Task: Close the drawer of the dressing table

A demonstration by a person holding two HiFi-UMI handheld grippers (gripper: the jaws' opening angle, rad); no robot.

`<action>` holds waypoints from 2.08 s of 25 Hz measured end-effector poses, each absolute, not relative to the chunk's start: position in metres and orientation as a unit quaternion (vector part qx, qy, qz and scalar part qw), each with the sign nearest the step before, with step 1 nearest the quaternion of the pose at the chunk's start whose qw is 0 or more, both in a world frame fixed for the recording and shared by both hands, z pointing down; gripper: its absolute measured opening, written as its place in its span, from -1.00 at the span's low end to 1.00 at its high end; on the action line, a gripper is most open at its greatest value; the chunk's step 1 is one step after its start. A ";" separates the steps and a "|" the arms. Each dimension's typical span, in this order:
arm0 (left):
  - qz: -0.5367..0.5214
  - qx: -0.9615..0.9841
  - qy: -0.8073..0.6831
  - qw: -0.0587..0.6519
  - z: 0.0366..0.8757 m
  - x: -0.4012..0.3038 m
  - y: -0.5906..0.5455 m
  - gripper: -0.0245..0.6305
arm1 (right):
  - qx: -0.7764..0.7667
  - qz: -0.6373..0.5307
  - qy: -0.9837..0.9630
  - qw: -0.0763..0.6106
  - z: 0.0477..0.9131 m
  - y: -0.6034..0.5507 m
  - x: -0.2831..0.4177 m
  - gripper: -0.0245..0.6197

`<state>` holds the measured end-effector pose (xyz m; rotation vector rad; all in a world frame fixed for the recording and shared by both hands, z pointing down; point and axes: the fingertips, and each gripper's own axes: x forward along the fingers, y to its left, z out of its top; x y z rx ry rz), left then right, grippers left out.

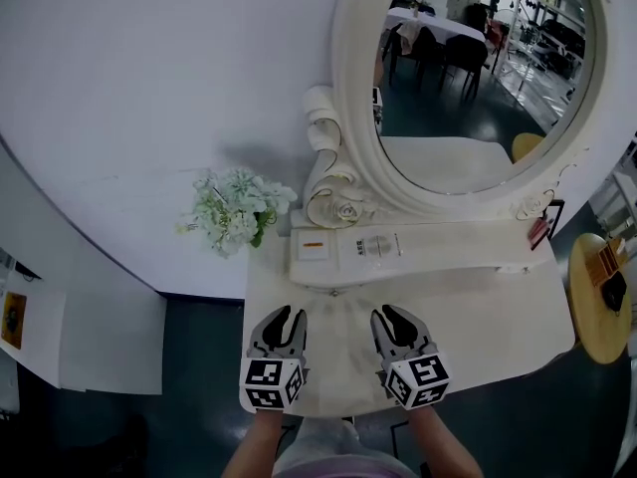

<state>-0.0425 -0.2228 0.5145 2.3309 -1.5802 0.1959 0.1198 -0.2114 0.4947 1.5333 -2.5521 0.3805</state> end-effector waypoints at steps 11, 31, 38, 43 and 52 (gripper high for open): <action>0.053 0.817 -0.556 0.141 0.496 -0.046 -0.185 -0.88 | 0.516 0.111 -0.848 0.043 0.468 -0.173 0.127 -0.85; 0.028 0.820 -0.559 0.119 0.466 -0.047 -0.145 -0.92 | 0.514 0.098 -0.852 0.019 0.447 -0.134 0.127 -0.91; 0.023 0.822 -0.557 0.119 0.462 -0.047 -0.140 -0.92 | 0.519 0.100 -0.849 0.014 0.443 -0.129 0.131 -0.91; 0.024 0.822 -0.557 0.121 0.463 -0.046 -0.136 -0.92 | 0.520 0.103 -0.848 0.015 0.443 -0.127 0.132 -0.91; 0.028 0.821 -0.557 0.124 0.465 -0.046 -0.136 -0.92 | 0.519 0.106 -0.848 0.013 0.444 -0.127 0.130 -0.91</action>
